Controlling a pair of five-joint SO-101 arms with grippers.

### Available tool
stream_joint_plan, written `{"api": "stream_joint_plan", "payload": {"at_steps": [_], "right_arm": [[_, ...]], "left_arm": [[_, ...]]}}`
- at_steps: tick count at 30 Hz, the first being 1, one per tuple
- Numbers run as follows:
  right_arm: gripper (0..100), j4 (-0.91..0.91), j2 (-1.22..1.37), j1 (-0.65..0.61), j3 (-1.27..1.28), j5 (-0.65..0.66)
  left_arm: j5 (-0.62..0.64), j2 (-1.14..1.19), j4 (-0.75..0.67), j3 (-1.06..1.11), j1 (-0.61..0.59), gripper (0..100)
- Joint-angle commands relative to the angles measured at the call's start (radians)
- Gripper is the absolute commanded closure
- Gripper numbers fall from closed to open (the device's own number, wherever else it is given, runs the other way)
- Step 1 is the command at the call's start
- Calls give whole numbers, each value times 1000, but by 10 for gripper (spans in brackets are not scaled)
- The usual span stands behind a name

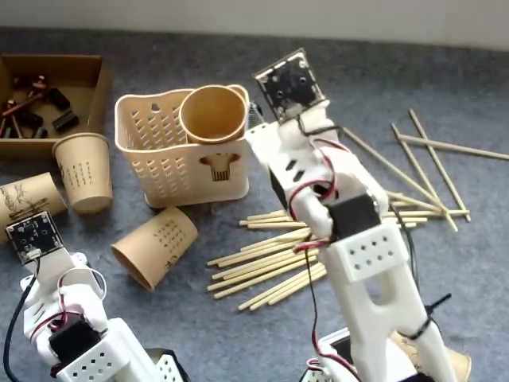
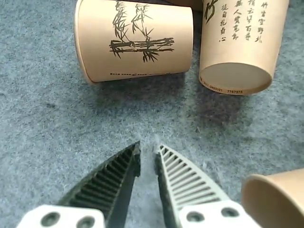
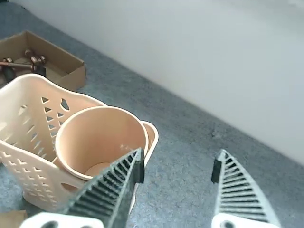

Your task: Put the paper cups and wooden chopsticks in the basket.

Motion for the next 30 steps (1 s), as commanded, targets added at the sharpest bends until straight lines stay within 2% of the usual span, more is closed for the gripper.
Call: {"api": "stream_joint_plan", "payload": {"at_steps": [1,5,12,25,30], "right_arm": [[764,64,-113,-8,-8,9],[764,225,-205,8,-8,11],[764,466,-275,189,-15,6],[763,961,-300,665,-119,5],[762,1052,-308,878,-116,6]], "left_arm": [[6,2,-23,-8,31,929],[6,2,-23,-8,31,929],[6,2,-23,-8,31,929],[6,2,-23,-4,31,929],[6,2,-23,-4,31,929]]}}
